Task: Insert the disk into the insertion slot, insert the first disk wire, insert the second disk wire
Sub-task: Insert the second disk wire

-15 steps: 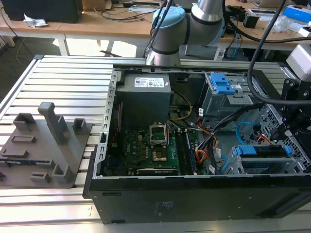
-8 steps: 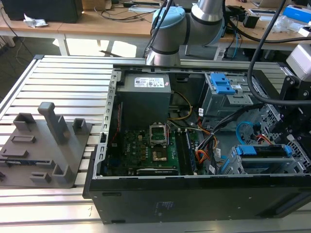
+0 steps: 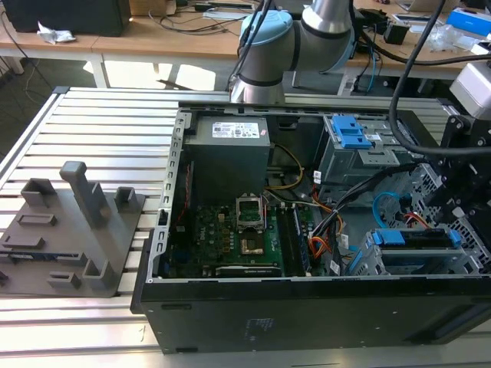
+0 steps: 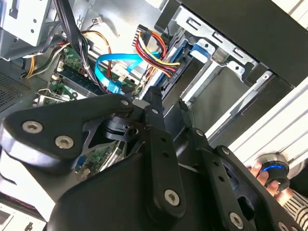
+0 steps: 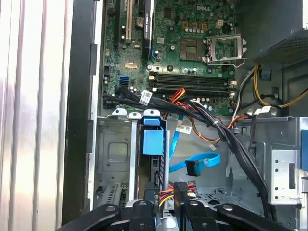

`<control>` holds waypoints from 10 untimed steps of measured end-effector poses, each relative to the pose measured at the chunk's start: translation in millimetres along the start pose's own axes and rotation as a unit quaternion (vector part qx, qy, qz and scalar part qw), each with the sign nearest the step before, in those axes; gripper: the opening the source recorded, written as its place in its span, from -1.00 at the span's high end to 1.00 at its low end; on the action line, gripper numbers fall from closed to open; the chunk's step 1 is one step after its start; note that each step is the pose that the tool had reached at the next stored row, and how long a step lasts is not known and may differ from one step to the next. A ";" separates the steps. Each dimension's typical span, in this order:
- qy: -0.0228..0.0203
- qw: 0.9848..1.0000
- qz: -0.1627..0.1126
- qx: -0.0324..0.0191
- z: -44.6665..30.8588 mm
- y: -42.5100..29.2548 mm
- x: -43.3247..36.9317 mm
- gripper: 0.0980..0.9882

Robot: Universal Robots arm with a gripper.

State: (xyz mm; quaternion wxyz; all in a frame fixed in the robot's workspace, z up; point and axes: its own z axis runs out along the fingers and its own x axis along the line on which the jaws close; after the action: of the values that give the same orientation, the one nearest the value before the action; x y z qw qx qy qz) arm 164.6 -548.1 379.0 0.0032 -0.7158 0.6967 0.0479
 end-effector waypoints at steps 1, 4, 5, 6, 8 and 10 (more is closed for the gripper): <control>0.001 1.000 0.000 0.000 -1.1 1.4 -3.2 0.54; 0.004 1.000 0.000 0.000 -2.9 2.9 -11.9 0.54; 0.004 1.000 -0.001 0.000 -2.4 3.2 -17.6 0.54; 0.004 1.000 -0.005 0.000 -1.4 4.2 -24.4 0.54; 0.004 1.000 -0.010 0.000 1.6 10.3 -30.3 0.54; 0.005 1.000 -0.014 -0.001 5.8 17.6 -32.3 0.54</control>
State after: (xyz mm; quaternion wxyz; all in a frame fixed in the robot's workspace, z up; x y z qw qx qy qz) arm 145.8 -516.0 376.7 0.0002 -0.7256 0.6866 0.0449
